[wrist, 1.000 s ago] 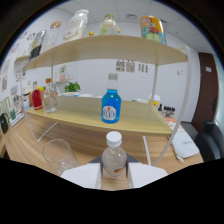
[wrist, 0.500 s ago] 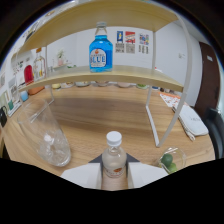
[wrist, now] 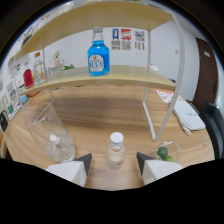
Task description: Make me a cup of Mojito.
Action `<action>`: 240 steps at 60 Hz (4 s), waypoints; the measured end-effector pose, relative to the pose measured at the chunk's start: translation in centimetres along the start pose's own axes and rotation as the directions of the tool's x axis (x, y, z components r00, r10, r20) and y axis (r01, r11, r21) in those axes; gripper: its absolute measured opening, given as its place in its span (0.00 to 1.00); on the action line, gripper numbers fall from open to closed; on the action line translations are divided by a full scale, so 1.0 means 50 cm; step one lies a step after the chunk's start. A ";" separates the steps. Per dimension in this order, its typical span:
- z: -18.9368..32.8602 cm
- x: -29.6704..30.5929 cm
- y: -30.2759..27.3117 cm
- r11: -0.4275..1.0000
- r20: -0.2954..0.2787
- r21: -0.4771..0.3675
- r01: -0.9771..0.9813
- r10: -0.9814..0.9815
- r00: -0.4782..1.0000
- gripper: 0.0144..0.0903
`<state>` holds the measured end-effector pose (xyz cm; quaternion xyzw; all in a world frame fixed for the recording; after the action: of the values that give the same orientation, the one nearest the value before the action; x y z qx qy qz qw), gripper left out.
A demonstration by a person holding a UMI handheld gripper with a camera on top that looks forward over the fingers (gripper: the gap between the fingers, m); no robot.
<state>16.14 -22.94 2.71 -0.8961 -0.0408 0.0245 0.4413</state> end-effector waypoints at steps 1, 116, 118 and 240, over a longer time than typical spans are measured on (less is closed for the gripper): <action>-0.008 0.000 -0.005 1.000 -0.005 0.005 0.000 0.000 1.000 0.94; -0.242 -0.634 -0.752 0.898 -0.027 0.435 -0.070 0.091 0.995 0.95; -0.230 -0.631 -0.759 0.899 -0.035 0.433 -0.067 0.091 0.995 0.95; -0.135 -0.433 -0.300 0.604 0.406 0.197 -0.772 0.667 0.625 0.47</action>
<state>-5.63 -21.22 18.90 -0.7257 0.2683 0.3404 0.5343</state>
